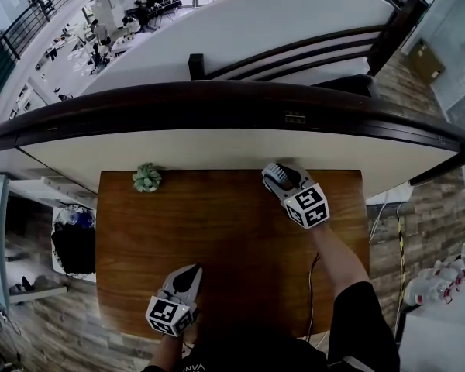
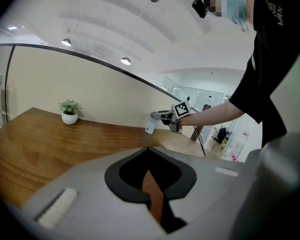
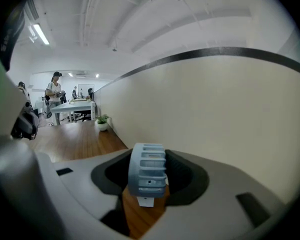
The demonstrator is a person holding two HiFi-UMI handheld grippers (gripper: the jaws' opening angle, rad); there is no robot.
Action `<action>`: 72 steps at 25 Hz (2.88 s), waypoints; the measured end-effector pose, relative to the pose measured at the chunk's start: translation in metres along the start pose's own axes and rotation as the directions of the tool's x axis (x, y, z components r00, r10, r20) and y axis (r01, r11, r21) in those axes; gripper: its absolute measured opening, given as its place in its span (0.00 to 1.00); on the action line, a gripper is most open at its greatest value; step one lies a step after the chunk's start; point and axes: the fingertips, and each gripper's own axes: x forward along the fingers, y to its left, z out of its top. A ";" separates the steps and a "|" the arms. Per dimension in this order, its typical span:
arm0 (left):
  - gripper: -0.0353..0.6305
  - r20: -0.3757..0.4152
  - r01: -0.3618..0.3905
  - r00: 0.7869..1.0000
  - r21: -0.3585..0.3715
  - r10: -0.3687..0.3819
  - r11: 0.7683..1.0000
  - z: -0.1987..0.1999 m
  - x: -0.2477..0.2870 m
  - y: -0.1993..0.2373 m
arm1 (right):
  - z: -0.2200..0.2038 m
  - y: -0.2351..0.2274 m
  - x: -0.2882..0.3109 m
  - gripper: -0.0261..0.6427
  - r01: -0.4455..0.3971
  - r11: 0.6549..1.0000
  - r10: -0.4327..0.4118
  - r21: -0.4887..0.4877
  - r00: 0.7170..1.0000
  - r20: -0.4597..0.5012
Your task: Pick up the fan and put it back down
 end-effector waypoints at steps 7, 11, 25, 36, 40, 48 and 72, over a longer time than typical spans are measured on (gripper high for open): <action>0.07 -0.006 0.018 1.000 0.005 -0.018 1.000 -0.001 0.003 -0.008 | 0.000 -0.006 -0.002 0.32 0.014 0.999 -0.014 0.030 1.000 -0.001; 0.07 0.000 0.019 1.000 0.010 -0.019 1.000 0.001 0.003 -0.011 | 0.005 -0.007 -0.006 0.33 0.018 0.999 -0.018 0.031 1.000 0.009; 0.07 0.030 0.045 0.998 0.059 -0.047 0.997 0.012 0.003 -0.045 | 0.022 0.000 -0.072 0.34 0.132 0.981 -0.145 0.144 0.985 0.088; 0.07 0.087 0.021 0.996 0.101 -0.030 0.995 0.017 -0.010 -0.089 | 0.024 0.055 -0.159 0.34 0.103 0.974 -0.137 0.203 0.976 0.167; 0.07 0.109 0.001 0.994 0.087 -0.010 0.996 0.012 -0.019 -0.105 | 0.011 0.077 -0.183 0.34 0.085 0.971 -0.124 0.223 0.978 0.168; 0.07 0.130 0.005 0.991 0.098 -0.018 0.995 0.017 -0.037 -0.126 | -0.002 0.107 -0.237 0.24 0.099 0.933 -0.179 0.345 0.961 0.209; 0.07 0.113 0.132 0.982 0.165 -0.152 0.977 -0.004 -0.154 -0.126 | -0.040 0.285 -0.311 0.09 0.258 0.836 -0.343 0.484 0.935 0.094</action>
